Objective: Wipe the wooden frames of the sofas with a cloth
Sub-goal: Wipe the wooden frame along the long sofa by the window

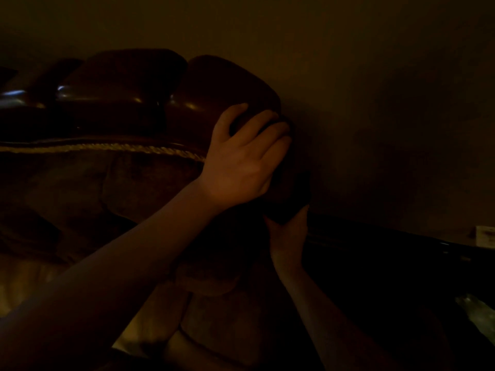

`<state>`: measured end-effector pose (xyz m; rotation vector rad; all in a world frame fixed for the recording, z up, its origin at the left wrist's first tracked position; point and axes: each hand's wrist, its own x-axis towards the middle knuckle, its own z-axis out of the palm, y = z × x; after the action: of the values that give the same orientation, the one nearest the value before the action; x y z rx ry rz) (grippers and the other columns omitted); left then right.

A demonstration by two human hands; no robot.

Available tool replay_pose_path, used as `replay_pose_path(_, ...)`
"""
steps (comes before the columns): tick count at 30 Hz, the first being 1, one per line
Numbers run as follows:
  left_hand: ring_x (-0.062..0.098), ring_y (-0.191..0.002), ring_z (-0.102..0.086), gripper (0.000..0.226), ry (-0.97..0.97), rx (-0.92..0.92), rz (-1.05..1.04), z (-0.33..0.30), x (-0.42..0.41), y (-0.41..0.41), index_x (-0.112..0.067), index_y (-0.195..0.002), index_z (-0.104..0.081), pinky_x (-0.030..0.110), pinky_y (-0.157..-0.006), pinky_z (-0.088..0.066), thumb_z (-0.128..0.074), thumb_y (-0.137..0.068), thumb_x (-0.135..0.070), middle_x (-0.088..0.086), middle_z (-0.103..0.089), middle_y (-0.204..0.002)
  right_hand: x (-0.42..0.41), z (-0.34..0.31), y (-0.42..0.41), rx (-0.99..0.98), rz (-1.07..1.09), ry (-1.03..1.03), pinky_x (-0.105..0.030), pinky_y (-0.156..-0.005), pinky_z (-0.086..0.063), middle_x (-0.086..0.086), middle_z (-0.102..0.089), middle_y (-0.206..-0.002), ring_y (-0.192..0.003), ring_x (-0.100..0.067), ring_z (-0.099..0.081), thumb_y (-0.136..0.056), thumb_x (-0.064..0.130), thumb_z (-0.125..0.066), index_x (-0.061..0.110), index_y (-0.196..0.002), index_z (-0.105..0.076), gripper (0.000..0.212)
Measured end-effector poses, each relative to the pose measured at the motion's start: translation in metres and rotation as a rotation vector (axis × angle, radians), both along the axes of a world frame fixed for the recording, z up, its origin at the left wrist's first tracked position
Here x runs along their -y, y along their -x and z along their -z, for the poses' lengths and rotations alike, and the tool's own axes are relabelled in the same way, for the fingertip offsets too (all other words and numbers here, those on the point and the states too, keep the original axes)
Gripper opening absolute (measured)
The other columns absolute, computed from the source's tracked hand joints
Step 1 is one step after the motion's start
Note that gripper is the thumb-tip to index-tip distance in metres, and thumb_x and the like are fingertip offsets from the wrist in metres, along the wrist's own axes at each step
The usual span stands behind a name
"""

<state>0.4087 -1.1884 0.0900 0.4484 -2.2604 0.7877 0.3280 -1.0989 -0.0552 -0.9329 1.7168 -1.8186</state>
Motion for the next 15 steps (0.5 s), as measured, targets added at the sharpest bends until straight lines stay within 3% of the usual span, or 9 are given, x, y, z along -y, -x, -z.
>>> replay_pose_path(2,0.026,-0.108,-0.063,0.021,0.001,0.022,0.003,0.0,0.0,0.001,-0.01,-0.098,-0.072,0.047,-0.1,-0.026,-0.057,-0.084,-0.016,0.004,-0.07,-0.107,-0.003,0.012,0.005,-0.072,-0.055,-0.056,-0.011,-0.104,-0.031,0.025,-0.035,-0.143,-0.132,0.003,-0.035,-0.077,0.032,-0.075,0.036,-0.143,-0.026,0.082)
replay_pose_path(5,0.025,-0.106,-0.064,0.02,0.012,0.017,-0.007,0.001,0.002,0.002,-0.011,-0.095,-0.072,0.046,-0.099,-0.027,-0.055,-0.085,-0.015,0.003,-0.071,-0.104,-0.011,0.049,0.019,-0.223,-0.153,-0.551,-0.029,-0.101,-0.039,0.002,-0.043,-0.142,-0.128,-0.014,-0.044,-0.081,0.045,-0.067,0.023,-0.144,-0.029,0.077)
replay_pose_path(7,0.025,-0.105,-0.065,0.019,0.016,0.019,-0.011,0.001,0.002,0.003,-0.011,-0.093,-0.072,0.046,-0.099,-0.027,-0.055,-0.085,-0.014,0.003,-0.071,-0.102,-0.01,0.059,0.025,-0.231,-0.235,-0.858,-0.031,-0.093,-0.041,-0.004,-0.054,-0.13,-0.118,-0.022,-0.052,-0.086,0.045,-0.062,0.016,-0.134,-0.043,0.06)
replay_pose_path(8,0.025,-0.105,-0.065,0.018,0.023,0.02,-0.011,0.001,0.003,0.003,-0.011,-0.092,-0.072,0.045,-0.099,-0.027,-0.055,-0.085,-0.014,0.003,-0.071,-0.101,-0.006,0.06,0.028,-0.208,-0.257,-0.911,-0.031,-0.091,-0.041,-0.006,-0.057,-0.126,-0.116,-0.024,-0.054,-0.086,0.042,-0.063,0.013,-0.13,-0.047,0.055)
replay_pose_path(10,0.025,-0.105,-0.065,0.018,0.029,0.02,-0.012,0.001,0.003,0.002,-0.011,-0.091,-0.072,0.045,-0.099,-0.027,-0.055,-0.085,-0.014,0.003,-0.071,-0.101,-0.004,0.057,0.032,-0.122,-0.235,-0.904,-0.032,-0.09,-0.043,-0.011,-0.059,-0.12,-0.112,-0.028,-0.056,-0.086,0.035,-0.066,0.007,-0.124,-0.052,0.05)
replay_pose_path(12,0.024,-0.106,-0.064,0.017,0.04,0.02,-0.011,0.002,0.003,0.002,-0.012,-0.091,-0.071,0.045,-0.1,-0.027,-0.056,-0.084,-0.015,0.002,-0.071,-0.102,-0.008,0.051,0.035,0.05,-0.257,-0.794,-0.034,-0.093,-0.047,-0.009,-0.06,-0.118,-0.11,-0.026,-0.058,-0.082,0.034,-0.071,0.016,-0.119,-0.055,0.045)
replay_pose_path(15,0.023,-0.106,-0.062,0.014,0.031,0.025,-0.018,0.002,0.002,0.002,-0.013,-0.091,-0.071,0.044,-0.1,-0.026,-0.06,-0.081,-0.015,0.001,-0.071,-0.103,-0.017,0.022,0.026,0.365,-0.271,-0.463,-0.027,-0.084,-0.05,0.009,-0.06,-0.115,-0.101,-0.005,-0.06,-0.08,0.035,-0.071,0.033,-0.115,-0.054,0.039)
